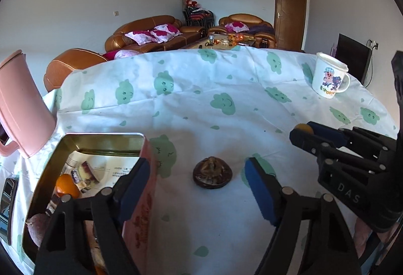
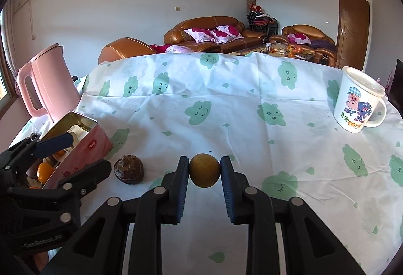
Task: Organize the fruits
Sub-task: 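Move the left tool to the dark brown round fruit on the cloth, then grasp the dark brown round fruit with the left tool, then carry the dark brown fruit and small brown fruit over the tin with both tools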
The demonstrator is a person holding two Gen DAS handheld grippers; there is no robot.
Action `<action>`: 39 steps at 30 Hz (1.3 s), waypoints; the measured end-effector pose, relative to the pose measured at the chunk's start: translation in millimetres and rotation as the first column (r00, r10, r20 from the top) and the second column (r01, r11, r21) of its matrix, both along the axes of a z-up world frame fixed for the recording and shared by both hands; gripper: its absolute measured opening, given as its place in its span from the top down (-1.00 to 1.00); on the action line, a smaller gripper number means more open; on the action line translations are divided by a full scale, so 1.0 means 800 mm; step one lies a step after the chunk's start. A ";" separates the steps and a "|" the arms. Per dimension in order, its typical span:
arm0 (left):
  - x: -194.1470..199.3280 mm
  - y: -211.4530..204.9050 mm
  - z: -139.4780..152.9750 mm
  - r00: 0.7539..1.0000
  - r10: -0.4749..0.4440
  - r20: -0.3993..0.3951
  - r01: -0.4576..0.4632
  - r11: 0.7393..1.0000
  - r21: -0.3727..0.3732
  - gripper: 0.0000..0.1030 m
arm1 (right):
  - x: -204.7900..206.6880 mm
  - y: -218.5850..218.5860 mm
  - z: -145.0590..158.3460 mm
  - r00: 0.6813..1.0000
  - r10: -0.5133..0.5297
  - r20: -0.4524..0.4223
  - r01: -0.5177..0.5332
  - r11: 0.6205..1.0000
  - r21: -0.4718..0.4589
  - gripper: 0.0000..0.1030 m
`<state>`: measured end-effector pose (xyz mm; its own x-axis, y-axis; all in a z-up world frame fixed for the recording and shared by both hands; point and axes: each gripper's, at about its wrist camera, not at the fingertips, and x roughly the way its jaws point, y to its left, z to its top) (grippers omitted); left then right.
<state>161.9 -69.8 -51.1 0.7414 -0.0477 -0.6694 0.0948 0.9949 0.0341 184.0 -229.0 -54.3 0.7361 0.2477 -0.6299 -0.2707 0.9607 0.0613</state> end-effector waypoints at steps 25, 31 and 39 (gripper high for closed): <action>0.045 -0.019 -0.038 0.993 -0.043 -0.106 0.040 0.999 -0.036 0.11 | -0.001 -0.006 -0.009 1.000 0.026 0.009 -0.027 0.999 0.041 0.47; 0.026 -0.030 -0.022 0.999 -0.044 -0.002 0.044 0.999 0.019 0.11 | -0.009 -0.008 -0.004 0.999 0.030 0.045 -0.032 0.998 0.052 0.47; 0.014 -0.036 -0.014 0.997 -0.054 0.063 0.051 0.997 0.050 0.11 | -0.020 -0.010 0.003 0.995 0.035 0.094 -0.041 0.997 0.065 0.47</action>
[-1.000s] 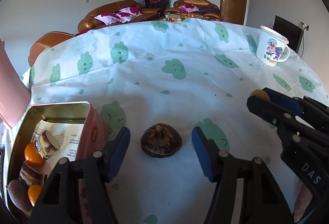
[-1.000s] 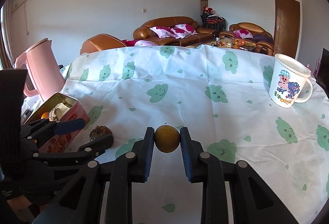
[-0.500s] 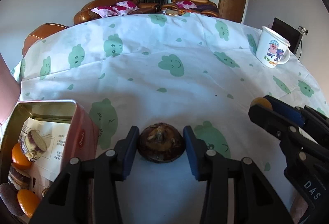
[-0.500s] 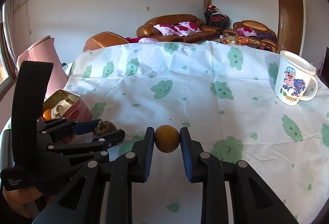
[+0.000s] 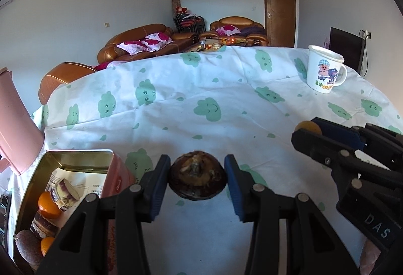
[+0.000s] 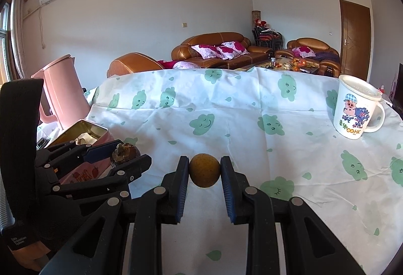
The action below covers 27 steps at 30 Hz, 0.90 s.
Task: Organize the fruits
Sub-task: 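Carry the dark brown fruit and small brown fruit over the tin with both tools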
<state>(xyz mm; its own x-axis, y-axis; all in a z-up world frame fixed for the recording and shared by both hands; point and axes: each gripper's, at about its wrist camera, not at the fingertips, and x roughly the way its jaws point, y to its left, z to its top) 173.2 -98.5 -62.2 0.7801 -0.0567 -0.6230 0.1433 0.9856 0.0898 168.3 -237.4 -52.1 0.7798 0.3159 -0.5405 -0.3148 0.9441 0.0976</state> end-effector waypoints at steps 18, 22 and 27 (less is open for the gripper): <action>-0.030 -0.006 0.019 0.989 -0.011 0.144 0.007 1.000 0.028 0.11 | -0.029 0.006 0.015 0.990 -0.002 0.140 0.006 1.000 -0.030 0.47; -0.036 -0.001 0.023 0.985 -0.014 0.174 0.014 1.000 0.002 0.11 | -0.037 0.005 0.018 0.985 -0.006 0.173 0.011 1.000 -0.028 0.47; -0.043 0.000 0.025 0.981 -0.017 0.191 0.019 1.000 -0.010 0.11 | -0.046 0.007 0.020 0.979 -0.004 0.203 0.012 0.999 -0.035 0.47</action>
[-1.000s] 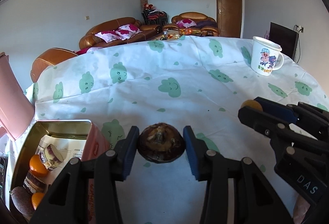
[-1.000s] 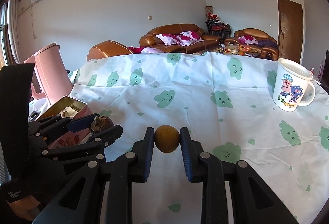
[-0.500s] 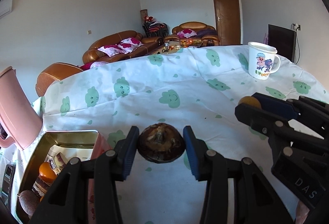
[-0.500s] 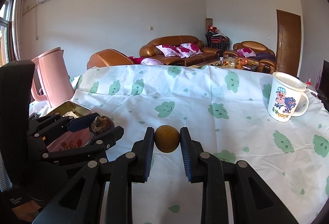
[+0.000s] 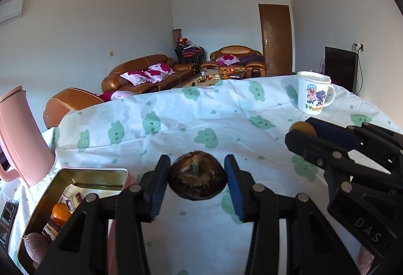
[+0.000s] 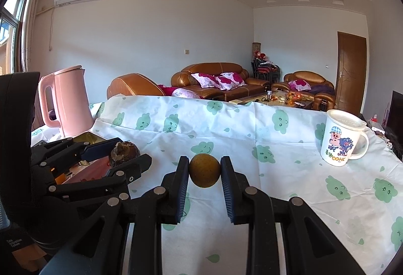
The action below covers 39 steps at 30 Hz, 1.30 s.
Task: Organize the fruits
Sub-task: 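Carry the dark brown fruit and small brown fruit over the tin with both tools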
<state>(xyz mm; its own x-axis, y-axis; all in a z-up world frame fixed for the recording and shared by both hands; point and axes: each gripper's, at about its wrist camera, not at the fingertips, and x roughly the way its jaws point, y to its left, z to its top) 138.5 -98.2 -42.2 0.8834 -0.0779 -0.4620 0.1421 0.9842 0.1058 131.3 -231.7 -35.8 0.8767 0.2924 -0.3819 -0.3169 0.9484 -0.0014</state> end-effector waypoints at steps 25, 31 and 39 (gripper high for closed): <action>-0.031 0.030 -0.001 0.999 -0.008 -0.046 0.004 0.997 -0.077 0.11 | -0.018 0.023 -0.007 0.995 0.060 -0.083 -0.058 0.998 0.024 0.47; -0.041 0.044 0.000 0.999 0.004 -0.054 -0.008 0.997 -0.082 0.11 | -0.024 0.038 -0.006 0.992 0.091 -0.088 -0.089 0.996 0.026 0.47; -0.061 0.067 0.012 0.999 0.028 -0.041 -0.032 0.995 -0.097 0.11 | -0.033 0.059 0.008 0.987 0.139 -0.084 -0.136 0.990 0.036 0.47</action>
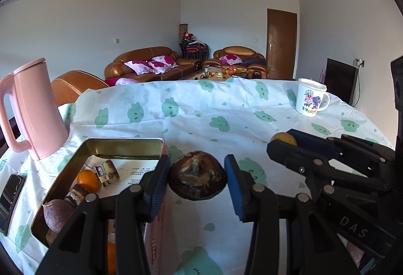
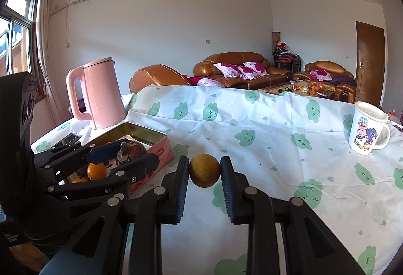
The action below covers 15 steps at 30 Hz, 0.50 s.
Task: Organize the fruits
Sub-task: 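Carry the dark brown fruit and small brown fruit over the tin with both tools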
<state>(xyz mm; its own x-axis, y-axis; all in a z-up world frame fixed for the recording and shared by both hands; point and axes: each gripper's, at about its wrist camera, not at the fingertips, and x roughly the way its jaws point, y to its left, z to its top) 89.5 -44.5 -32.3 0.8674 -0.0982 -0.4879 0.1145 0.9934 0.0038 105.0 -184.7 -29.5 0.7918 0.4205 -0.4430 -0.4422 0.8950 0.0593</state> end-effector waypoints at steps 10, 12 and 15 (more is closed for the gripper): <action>-0.019 0.040 0.014 0.998 0.064 0.022 -0.064 0.998 -0.005 0.11 | 0.000 0.039 0.019 0.997 0.078 0.019 -0.078 0.997 0.002 0.47; -0.020 0.047 0.016 0.996 0.080 0.024 -0.080 0.997 -0.004 0.11 | 0.000 0.045 0.021 0.996 0.089 0.021 -0.089 0.996 0.004 0.47; -0.020 0.059 0.015 0.995 0.103 0.017 -0.103 0.995 -0.006 0.11 | -0.002 0.056 0.026 0.994 0.110 0.026 -0.110 0.994 0.005 0.47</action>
